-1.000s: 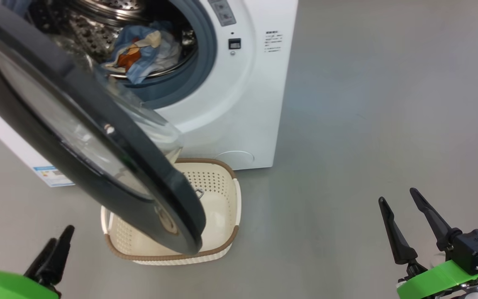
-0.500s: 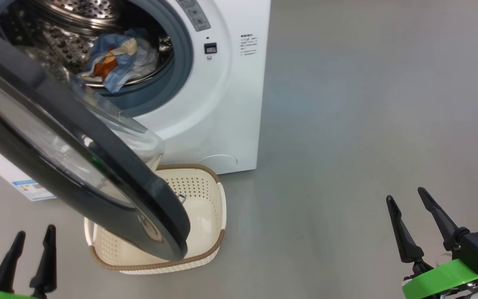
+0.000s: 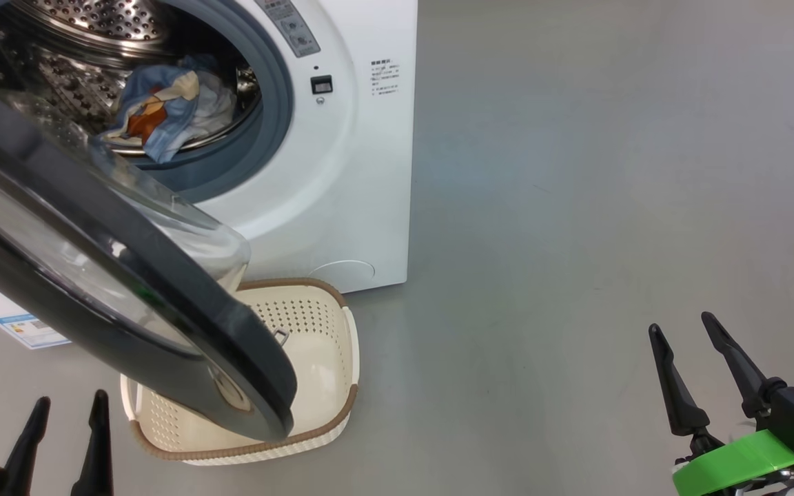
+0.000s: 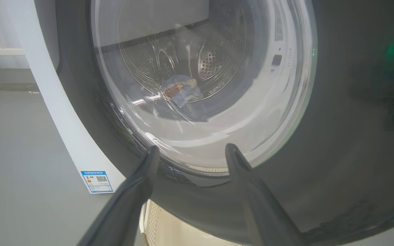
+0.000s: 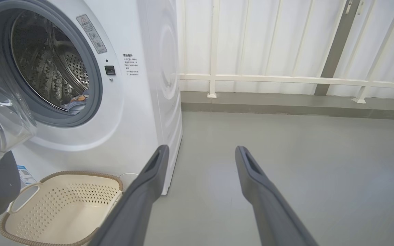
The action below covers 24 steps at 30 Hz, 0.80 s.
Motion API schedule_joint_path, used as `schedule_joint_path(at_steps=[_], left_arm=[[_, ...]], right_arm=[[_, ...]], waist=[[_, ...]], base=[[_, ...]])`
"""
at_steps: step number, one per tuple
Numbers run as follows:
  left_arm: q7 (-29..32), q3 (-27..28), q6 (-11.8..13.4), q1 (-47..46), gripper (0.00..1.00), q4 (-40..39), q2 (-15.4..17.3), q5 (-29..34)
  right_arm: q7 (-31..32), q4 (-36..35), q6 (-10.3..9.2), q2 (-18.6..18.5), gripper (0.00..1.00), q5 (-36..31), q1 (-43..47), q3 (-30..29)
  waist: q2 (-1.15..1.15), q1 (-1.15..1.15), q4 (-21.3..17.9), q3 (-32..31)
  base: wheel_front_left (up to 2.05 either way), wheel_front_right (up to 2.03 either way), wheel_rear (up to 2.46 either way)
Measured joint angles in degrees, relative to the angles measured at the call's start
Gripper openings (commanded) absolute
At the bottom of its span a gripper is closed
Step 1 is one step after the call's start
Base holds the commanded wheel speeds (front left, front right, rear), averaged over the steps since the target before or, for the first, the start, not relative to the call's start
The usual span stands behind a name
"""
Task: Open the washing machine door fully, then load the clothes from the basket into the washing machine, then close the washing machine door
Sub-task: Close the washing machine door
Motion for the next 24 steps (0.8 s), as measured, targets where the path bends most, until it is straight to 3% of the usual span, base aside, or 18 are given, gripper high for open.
schedule_joint_path(at_steps=[24], left_arm=[[0.0, 0.59, 0.0, 0.6, 1.0, 0.0, -1.56, 1.46]], right_arm=[[0.0, -0.01, 0.0, 0.49, 1.0, -0.01, 0.13, -0.41]], waist=[[0.0, 0.0, 0.68, -0.05]], base=[[0.0, 0.0, 0.0]])
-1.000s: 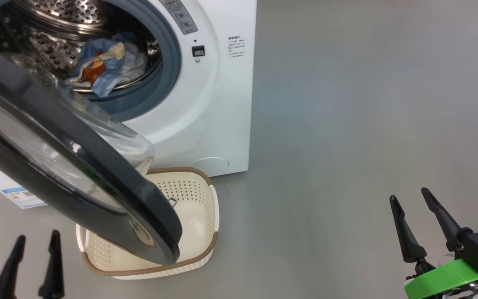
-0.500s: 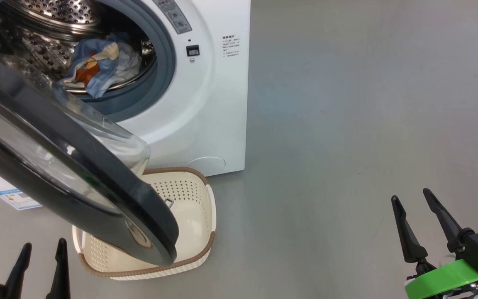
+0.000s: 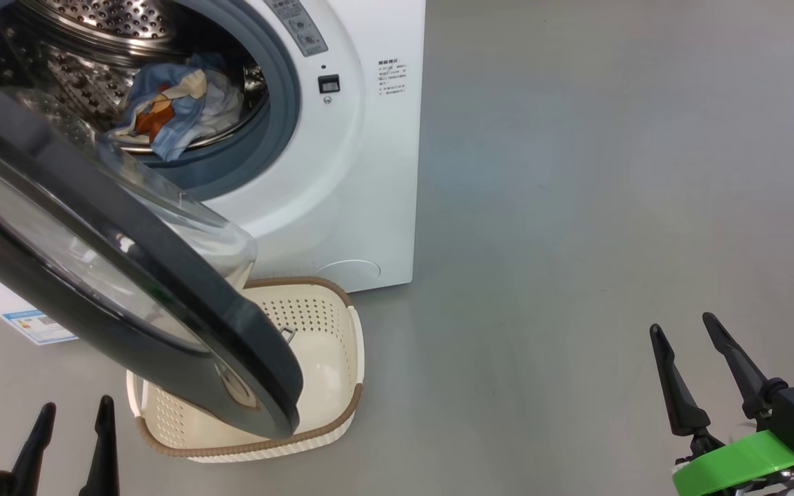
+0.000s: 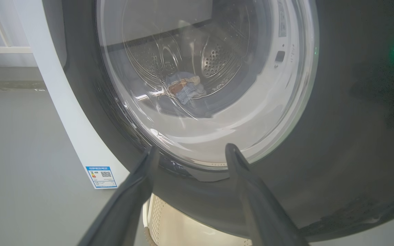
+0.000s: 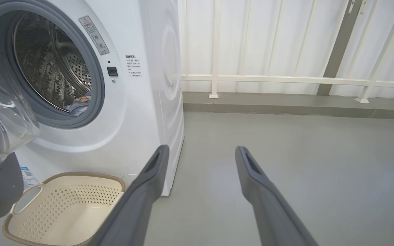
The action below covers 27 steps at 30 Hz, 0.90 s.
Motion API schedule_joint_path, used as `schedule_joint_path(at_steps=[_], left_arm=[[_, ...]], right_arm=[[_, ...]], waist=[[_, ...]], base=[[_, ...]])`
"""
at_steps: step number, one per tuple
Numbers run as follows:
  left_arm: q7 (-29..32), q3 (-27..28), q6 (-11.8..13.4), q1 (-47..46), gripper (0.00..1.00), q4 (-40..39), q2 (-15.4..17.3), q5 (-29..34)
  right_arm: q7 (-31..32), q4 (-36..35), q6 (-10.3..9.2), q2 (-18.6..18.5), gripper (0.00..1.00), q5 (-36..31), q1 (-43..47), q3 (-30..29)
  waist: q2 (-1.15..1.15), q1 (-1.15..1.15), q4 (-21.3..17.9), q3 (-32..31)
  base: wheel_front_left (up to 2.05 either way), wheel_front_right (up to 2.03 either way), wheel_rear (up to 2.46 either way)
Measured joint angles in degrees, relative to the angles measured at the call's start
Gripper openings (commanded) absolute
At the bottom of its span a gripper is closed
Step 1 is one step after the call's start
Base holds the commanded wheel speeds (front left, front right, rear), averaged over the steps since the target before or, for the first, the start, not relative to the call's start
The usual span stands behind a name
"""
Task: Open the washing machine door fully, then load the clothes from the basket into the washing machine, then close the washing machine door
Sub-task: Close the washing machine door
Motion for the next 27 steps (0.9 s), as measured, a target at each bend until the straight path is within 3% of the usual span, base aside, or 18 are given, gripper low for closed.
schedule_joint_path(at_steps=[9, 10, 12, 13, 27], left_arm=[[0.0, -0.04, 0.0, 0.01, 1.0, -0.03, -0.25, 0.0], [0.0, -0.09, 0.0, 0.01, 1.0, -0.05, -0.37, 0.0], [0.0, -0.32, 0.0, 0.05, 1.0, -0.08, -0.62, 0.0], [0.0, -0.47, 0.0, 0.08, 1.0, -0.08, -0.76, 0.0], [0.0, -0.54, 0.0, 0.12, 1.0, -0.11, -3.65, 0.0]], right_arm=[[0.0, -0.07, 0.0, -0.02, 1.0, 0.0, 0.0, 0.09], [0.0, -0.07, 0.0, -0.02, 0.58, 0.0, 0.0, 0.16], [0.0, -0.1, 0.0, 0.0, 0.24, 0.0, 0.0, 0.47], [0.0, -0.14, 0.0, 0.07, 0.0, 0.01, 0.0, 0.64], [0.0, -2.74, 0.0, 2.24, 0.0, 0.19, -5.29, 8.72]], waist=[[0.0, 0.0, 0.42, -0.07], [0.0, 0.0, 0.56, -0.12], [0.0, 0.0, 0.97, -0.19], [0.0, 0.0, 1.25, -0.22], [0.0, 0.0, 8.3, -0.85]], base=[[0.0, 0.0, 0.0], [0.0, 0.0, 0.0], [0.0, 0.0, 0.0], [0.0, 0.0, 0.0], [0.0, 0.0, 0.0]])
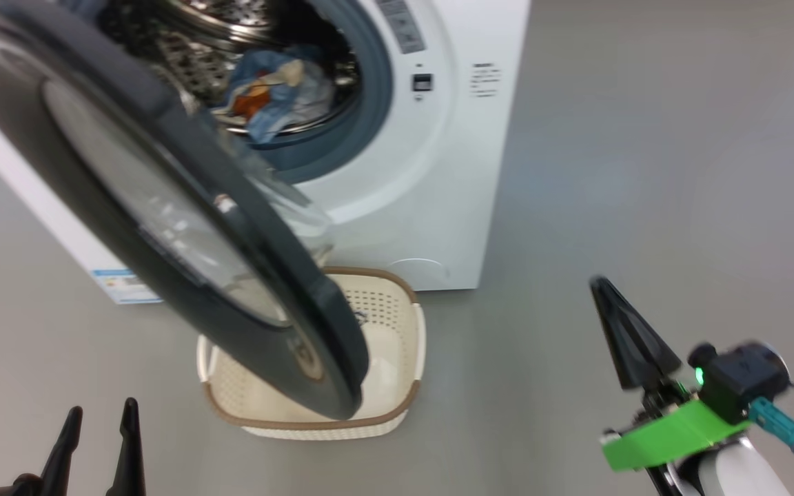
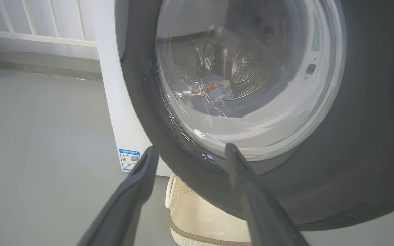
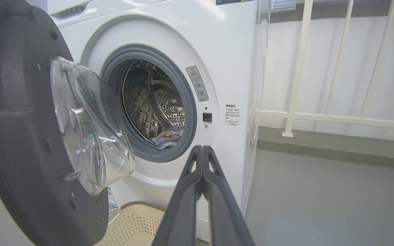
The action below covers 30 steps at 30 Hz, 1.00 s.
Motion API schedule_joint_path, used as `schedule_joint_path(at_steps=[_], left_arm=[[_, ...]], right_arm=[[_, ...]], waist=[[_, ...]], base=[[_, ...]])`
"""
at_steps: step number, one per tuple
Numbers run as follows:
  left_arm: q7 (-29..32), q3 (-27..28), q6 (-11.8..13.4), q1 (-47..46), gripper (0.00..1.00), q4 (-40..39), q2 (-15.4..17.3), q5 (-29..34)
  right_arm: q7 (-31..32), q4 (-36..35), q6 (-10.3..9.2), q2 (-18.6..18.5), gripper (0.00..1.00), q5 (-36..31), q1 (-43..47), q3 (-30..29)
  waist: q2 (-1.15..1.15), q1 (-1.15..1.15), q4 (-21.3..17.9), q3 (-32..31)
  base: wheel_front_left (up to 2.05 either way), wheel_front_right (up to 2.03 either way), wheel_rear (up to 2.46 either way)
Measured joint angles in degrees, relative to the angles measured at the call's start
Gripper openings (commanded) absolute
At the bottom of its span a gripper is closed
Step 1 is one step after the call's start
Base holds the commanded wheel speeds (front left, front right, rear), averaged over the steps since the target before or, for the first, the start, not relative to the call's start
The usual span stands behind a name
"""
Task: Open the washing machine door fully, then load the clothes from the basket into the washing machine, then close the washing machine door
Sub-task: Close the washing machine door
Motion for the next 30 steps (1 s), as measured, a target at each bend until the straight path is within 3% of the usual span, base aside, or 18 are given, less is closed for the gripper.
schedule_joint_path(at_steps=[13, 19, 23, 30], left_arm=[[0.0, -1.38, 0.0, -0.13, 1.0, -1.1, -0.57, 0.01], [0.0, -1.68, 0.0, -0.2, 1.0, -2.07, -1.07, 0.44], [0.0, -1.77, 0.0, -0.2, 1.0, -2.27, -1.29, 0.44], [0.0, -1.86, 0.0, -0.27, 1.0, -2.45, -1.58, 0.43]], right_arm=[[-0.01, -8.76, 0.0, 1.78, 0.0, 0.13, -11.66, 9.77], [-0.02, -14.99, 0.0, 2.69, 0.0, 1.24, -16.33, 19.9], [-0.02, -13.83, 0.0, 3.05, 0.0, 2.04, -16.33, 26.04], [-0.01, -7.33, 0.0, 2.81, 0.0, 4.39, -15.89, 31.83]], waist=[[0.0, 0.0, 7.21, -0.94], [0.0, 0.0, 9.46, -1.28], [0.0, 0.0, 9.96, -1.35], [0.0, 0.0, 10.43, -0.58]], base=[[0.0, 0.0, 0.0], [0.0, 0.0, 0.0], [0.0, 0.0, 0.0], [0.0, 0.0, 0.0]])
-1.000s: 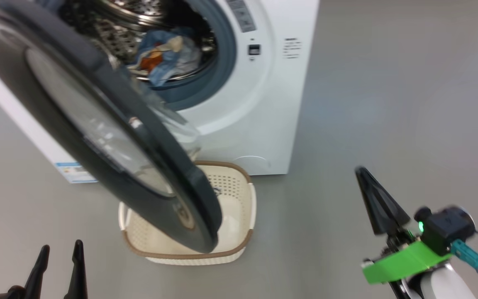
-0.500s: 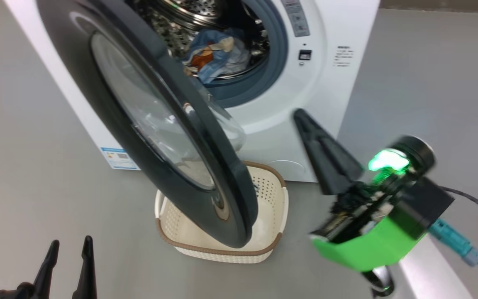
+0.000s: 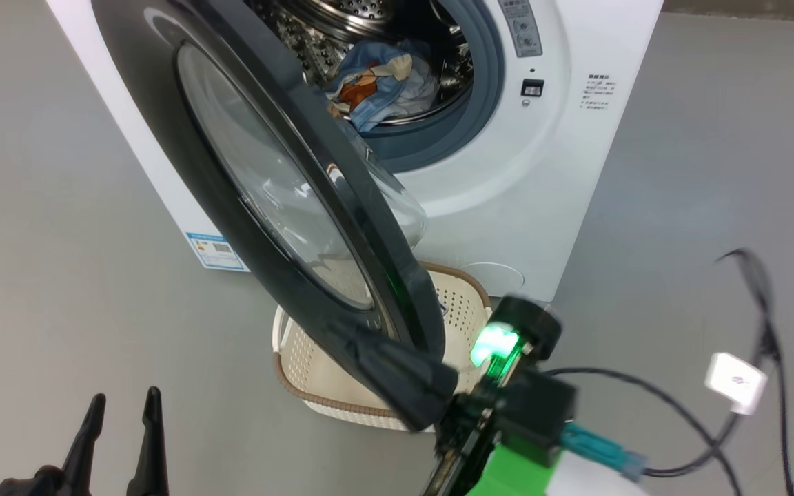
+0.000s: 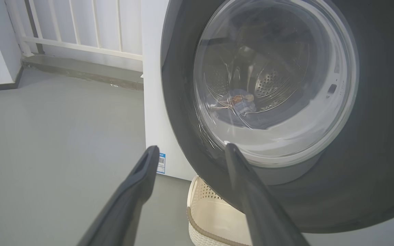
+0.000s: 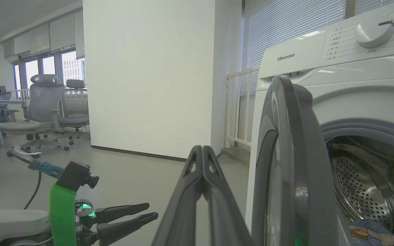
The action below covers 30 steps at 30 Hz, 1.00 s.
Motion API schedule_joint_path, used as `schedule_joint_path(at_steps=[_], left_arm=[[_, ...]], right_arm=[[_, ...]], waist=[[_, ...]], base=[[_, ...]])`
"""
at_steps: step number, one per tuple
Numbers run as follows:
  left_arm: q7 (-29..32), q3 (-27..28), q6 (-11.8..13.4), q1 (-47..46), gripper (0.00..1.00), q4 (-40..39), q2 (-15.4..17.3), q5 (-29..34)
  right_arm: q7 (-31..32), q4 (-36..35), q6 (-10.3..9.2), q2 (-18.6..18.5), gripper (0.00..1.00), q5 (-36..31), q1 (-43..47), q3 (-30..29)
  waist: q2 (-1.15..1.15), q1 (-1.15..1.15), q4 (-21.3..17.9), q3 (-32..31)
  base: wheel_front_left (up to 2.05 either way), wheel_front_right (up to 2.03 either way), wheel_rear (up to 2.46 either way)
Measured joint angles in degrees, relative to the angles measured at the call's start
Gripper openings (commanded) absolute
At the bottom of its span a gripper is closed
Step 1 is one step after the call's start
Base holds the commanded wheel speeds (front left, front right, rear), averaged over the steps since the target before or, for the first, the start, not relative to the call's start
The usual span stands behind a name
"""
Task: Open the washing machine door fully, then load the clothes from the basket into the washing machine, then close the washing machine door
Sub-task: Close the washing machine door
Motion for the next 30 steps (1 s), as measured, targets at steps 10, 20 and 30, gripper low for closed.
schedule_joint_path(at_steps=[10, 20, 30], left_arm=[[0.0, 0.13, 0.0, -1.15, 1.0, -0.18, -0.86, 0.0], [0.0, -0.02, 0.0, -3.24, 1.0, -0.18, -1.49, -0.01], [0.0, -0.52, 0.0, -4.58, 1.0, -0.11, -1.48, -0.02]], right_arm=[[0.0, 10.28, 0.0, -1.59, 0.0, 1.85, 0.09, 6.76], [0.01, 18.44, 0.0, -2.78, 0.0, 4.12, -0.19, 8.98], [0.01, 21.47, 0.0, -2.88, 0.0, 4.24, -0.22, 5.45]], waist=[[0.0, 0.0, 0.43, 2.06], [0.0, 0.0, 0.49, 4.95], [0.0, 0.0, 0.01, 6.55]], base=[[0.0, 0.0, 0.0], [0.0, 0.0, 0.0], [0.0, 0.0, 0.0]])
